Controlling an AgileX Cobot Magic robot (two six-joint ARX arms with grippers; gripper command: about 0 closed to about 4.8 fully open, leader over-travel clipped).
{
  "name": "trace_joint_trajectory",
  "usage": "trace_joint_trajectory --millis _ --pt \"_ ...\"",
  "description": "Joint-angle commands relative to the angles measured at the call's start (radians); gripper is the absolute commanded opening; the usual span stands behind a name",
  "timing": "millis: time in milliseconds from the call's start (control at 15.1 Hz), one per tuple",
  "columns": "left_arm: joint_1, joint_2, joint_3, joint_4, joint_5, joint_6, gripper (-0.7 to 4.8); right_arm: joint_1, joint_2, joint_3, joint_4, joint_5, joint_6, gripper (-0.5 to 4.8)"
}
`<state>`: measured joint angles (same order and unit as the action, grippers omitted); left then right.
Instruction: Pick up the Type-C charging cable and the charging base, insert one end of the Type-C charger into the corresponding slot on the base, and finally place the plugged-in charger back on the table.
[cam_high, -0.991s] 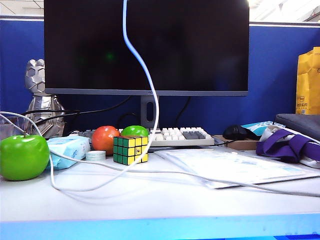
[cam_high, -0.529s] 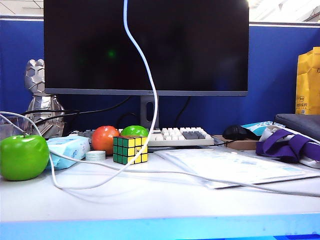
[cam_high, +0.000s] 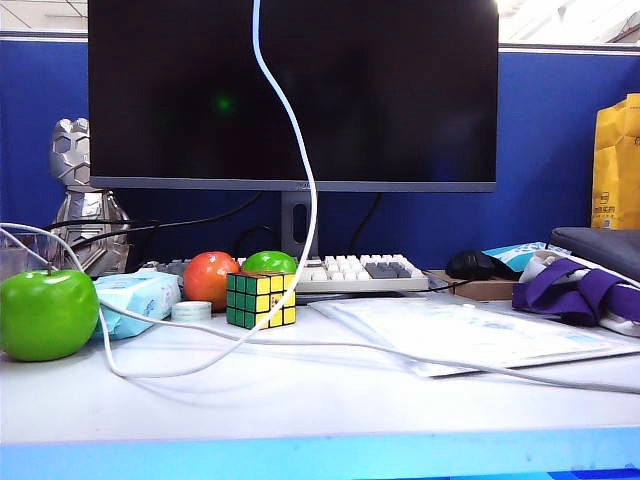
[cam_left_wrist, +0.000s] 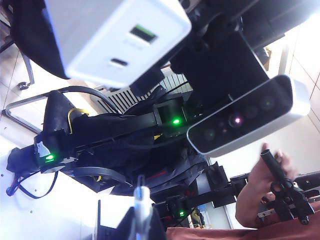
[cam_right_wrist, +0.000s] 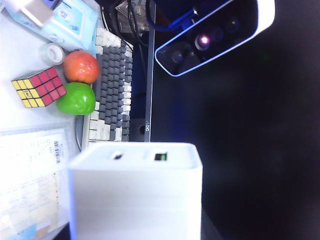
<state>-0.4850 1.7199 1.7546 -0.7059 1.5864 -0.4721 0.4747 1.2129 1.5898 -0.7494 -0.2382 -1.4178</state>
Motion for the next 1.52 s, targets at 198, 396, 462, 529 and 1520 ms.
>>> trace_joint_trajectory --millis 198,396,462,529,1520 --pt "0.0 -0.007 0.003 0.033 0.005 -0.001 -0.06 0.002 -0.004 0.006 0.016 -0.007 0.005 -0.04" --pt "0.0 -0.007 0.003 0.043 0.005 -0.018 -0.06 0.002 -0.004 0.006 0.017 -0.007 0.004 -0.04" --pt "0.0 -0.007 0.003 0.043 0.005 -0.02 -0.06 0.002 -0.004 0.006 0.02 -0.017 0.002 -0.04" --pt "0.0 -0.007 0.003 0.043 0.005 -0.027 -0.06 0.002 -0.002 0.006 0.039 -0.073 -0.023 -0.04" --pt "-0.023 -0.007 0.003 0.053 0.03 -0.031 -0.06 0.002 0.031 0.005 0.08 -0.262 -0.449 -0.04"
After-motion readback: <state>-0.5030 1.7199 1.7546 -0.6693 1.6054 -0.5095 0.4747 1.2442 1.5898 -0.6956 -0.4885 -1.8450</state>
